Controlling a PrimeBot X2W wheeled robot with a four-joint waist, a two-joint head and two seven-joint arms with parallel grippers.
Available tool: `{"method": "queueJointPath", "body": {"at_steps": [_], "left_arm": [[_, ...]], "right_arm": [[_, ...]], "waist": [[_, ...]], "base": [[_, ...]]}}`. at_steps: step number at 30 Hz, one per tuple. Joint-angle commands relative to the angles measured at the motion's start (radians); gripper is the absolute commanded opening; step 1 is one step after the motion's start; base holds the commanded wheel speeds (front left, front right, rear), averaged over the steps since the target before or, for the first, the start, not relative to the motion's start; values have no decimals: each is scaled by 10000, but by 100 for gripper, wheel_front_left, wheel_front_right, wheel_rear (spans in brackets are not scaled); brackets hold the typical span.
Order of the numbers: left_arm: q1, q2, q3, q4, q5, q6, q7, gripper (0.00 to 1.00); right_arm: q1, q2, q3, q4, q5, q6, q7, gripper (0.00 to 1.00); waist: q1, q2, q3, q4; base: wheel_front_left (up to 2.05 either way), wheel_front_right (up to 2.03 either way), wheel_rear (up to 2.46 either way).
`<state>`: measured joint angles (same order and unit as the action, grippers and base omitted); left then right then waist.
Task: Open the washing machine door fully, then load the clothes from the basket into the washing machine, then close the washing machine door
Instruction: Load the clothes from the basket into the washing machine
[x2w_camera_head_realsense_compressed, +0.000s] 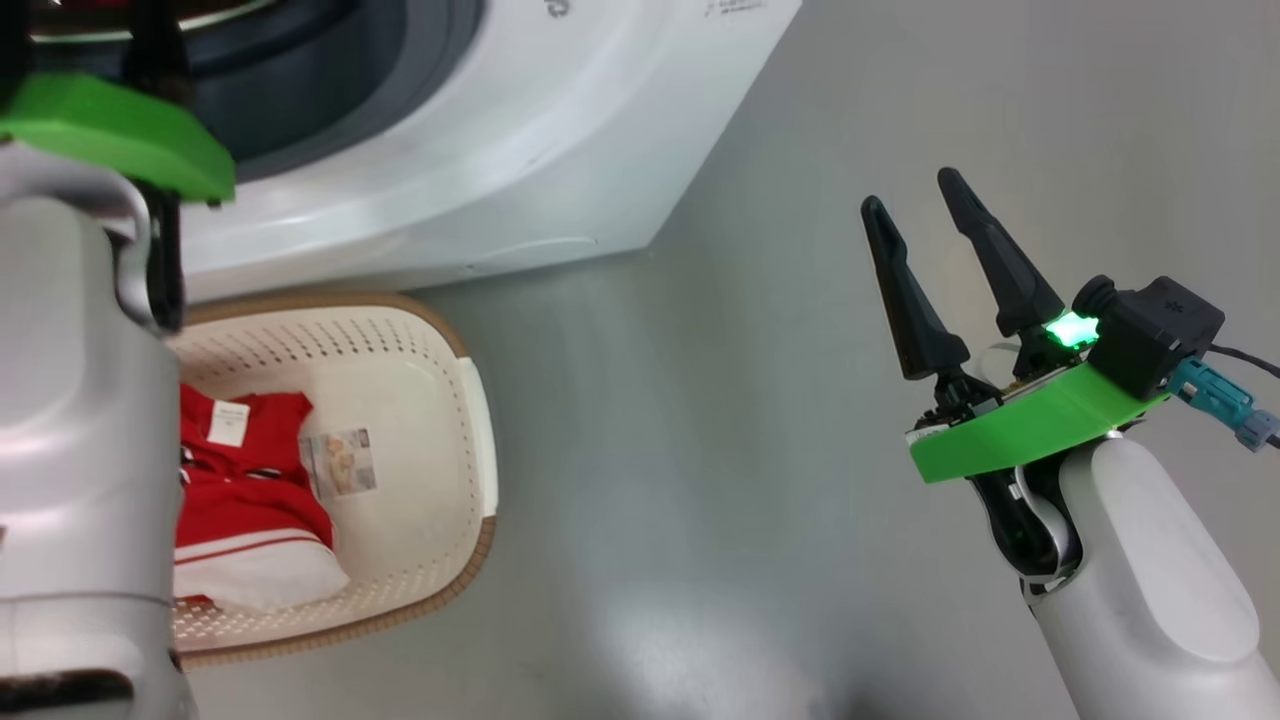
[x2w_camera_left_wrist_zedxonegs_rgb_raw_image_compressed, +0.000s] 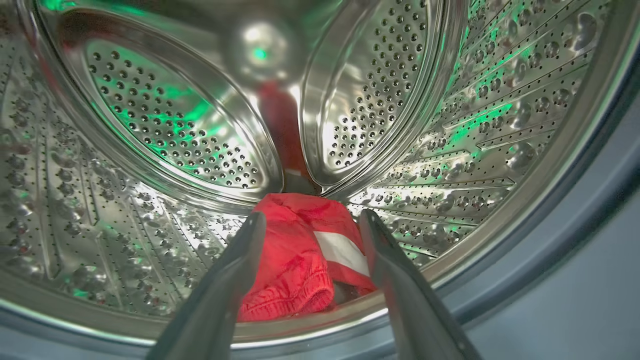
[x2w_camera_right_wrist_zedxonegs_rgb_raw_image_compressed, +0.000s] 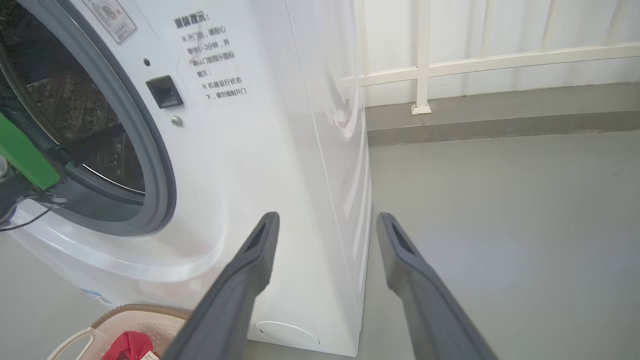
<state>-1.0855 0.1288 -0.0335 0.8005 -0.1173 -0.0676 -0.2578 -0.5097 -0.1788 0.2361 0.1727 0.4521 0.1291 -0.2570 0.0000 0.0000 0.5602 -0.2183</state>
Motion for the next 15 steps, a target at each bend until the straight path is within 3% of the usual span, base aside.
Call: {"method": "queueJointPath", "body": {"at_steps": [1, 15], "left_arm": [[304, 308, 173, -348, -90, -110, -39, 100], [2312, 171, 427, -1254, -362, -432, -40, 100]], "right_arm": [[426, -85, 139, -171, 163, 16, -48, 100], [863, -241, 129, 44, 243, 16, -48, 100]], "waist": [[0, 0, -467, 247], [0, 0, -1844, 803]], "base": [[0, 0, 0], [0, 0, 0]]}}
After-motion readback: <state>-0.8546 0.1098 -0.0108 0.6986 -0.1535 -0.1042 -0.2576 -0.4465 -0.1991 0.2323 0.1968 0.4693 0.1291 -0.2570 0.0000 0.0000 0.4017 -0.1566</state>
